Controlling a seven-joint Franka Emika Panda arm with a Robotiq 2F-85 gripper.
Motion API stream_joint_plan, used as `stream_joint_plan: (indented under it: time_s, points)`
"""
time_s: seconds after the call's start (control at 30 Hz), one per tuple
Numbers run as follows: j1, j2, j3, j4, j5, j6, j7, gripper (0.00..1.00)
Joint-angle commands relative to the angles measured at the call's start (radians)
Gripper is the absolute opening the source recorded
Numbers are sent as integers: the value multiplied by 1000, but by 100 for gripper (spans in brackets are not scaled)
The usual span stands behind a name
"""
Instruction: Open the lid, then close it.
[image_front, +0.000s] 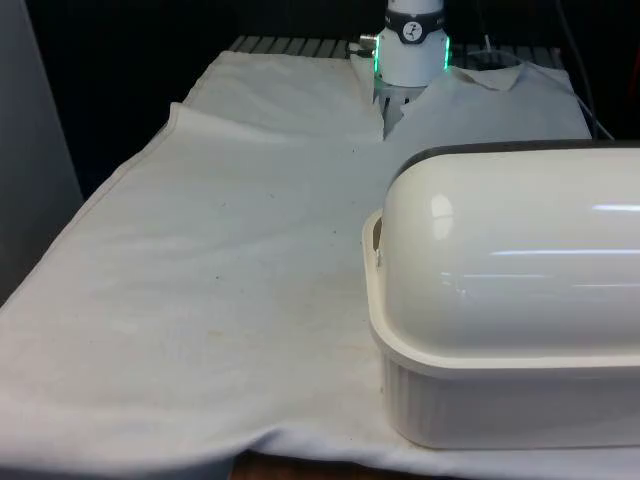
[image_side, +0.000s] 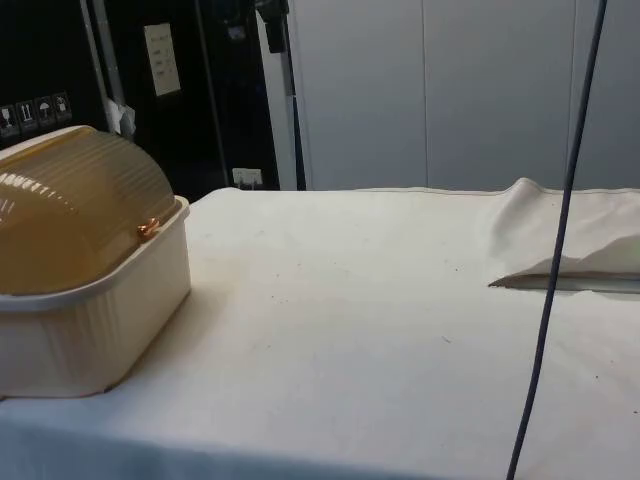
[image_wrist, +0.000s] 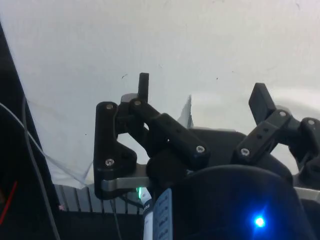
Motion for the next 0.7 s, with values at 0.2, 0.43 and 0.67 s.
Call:
stream_joint_plan:
  time_s: [0.2, 0.43, 0.67]
  points:
    - [1, -50, 3, -95, -4, 77, -8, 100]
    - [3, -80, 8, -163, -4, 158, -15, 100]
    - [2, -96, 15, -206, -3, 219, -22, 86]
